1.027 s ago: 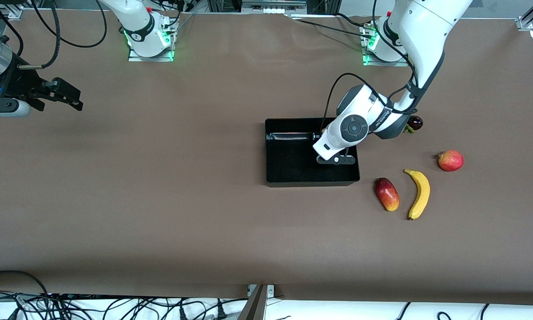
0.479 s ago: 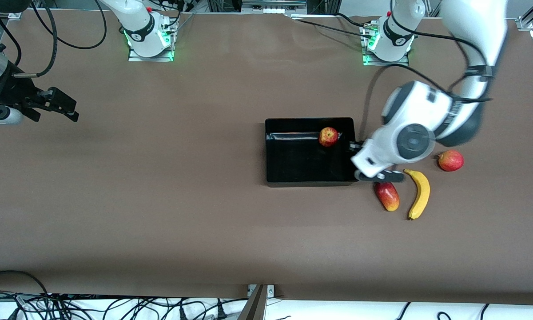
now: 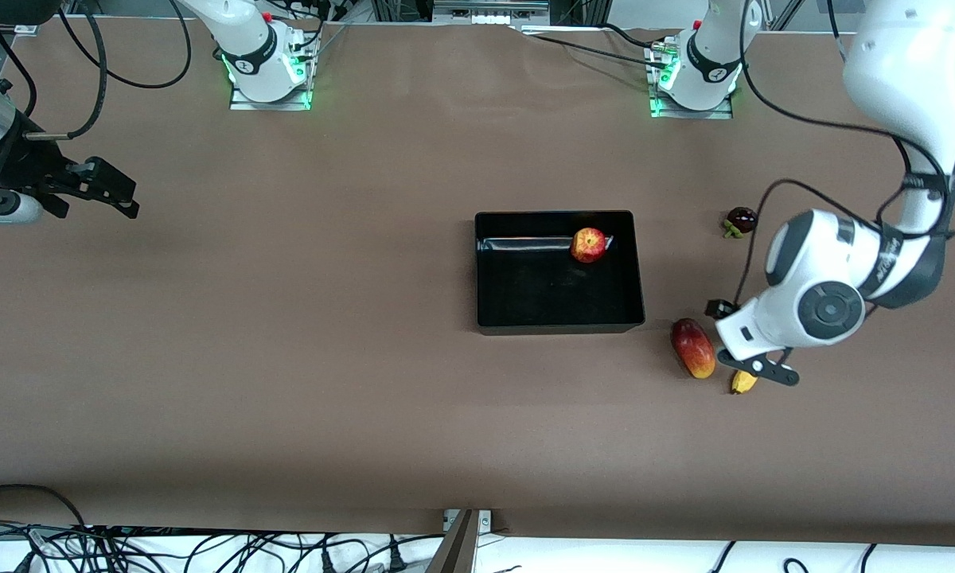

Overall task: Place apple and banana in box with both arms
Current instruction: 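Move the left gripper to the yellow banana, then grasp the yellow banana with the left gripper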

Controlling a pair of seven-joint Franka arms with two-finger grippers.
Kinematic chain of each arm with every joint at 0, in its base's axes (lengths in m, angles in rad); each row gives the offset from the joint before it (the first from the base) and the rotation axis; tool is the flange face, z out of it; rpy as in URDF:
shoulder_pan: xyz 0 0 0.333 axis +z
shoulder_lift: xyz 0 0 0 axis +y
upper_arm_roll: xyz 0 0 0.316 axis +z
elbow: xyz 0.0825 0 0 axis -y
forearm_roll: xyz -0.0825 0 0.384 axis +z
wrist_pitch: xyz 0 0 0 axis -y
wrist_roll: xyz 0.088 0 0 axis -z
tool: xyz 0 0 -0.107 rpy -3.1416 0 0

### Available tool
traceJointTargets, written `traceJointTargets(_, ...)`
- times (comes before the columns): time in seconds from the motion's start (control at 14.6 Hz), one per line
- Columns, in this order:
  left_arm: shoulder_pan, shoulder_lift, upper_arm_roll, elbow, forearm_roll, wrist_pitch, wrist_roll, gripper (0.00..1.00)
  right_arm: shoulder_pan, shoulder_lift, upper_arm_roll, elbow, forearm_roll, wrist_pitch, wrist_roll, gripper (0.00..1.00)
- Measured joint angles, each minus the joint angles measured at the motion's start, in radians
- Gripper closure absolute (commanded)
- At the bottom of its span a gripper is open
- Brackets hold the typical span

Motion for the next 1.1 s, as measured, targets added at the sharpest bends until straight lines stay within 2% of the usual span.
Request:
traceJointTargets(0.27,0.078,0.081,0.0,-0.001,0.002,0.119,0.111,0.0,0.0,0.0,0.0,0.0,0.0,0.0,0.0,0.0)
traceJointTargets(0.34,0.085,0.091,0.0,-0.001,0.002,0.13,0.12,0.06,0.0,0.0,0.0,0.0,0.0,0.0,0.0,0.0)
traceJointTargets(0.41,0.087,0.098,0.0,-0.004,0.002,0.14,0.122,0.29,0.0,0.0,0.0,0.0,0.0,0.0,0.0,0.0)
traceJointTargets(0.48,0.087,0.101,0.0,-0.009,0.002,0.147,0.122,0.44,0.0,0.0,0.0,0.0,0.0,0.0,0.0,0.0)
traceJointTargets(0.62,0.09,0.104,0.002,-0.021,0.002,0.162,0.122,0.52,0.0,0.0,0.001,0.0,0.0,0.0,0.0,0.0)
traceJointTargets(0.68,0.092,0.107,0.007,-0.024,0.002,0.173,0.122,0.62,0.0,0.0,0.001,0.0,0.0,0.0,0.0,0.0)
traceJointTargets(0.75,0.093,0.109,0.016,-0.025,0.003,0.184,0.123,0.8,0.0,0.0,0.001,0.0,0.0,0.0,0.0,0.0)
traceJointTargets(0.82,0.095,0.112,0.021,-0.026,0.006,0.19,0.124,0.93,0.0,0.0,0.001,0.0,0.0,0.0,0.0,0.0)
traceJointTargets(0.89,0.097,0.113,0.024,-0.026,0.012,0.193,0.125,0.97,0.0,0.0,0.001,0.0,0.0,0.0,0.0,0.0)
traceJointTargets(1.1,0.097,0.112,0.023,-0.025,0.021,0.194,0.126,0.97,0.0,0.0,0.001,0.001,0.0,0.0,0.0,0.0)
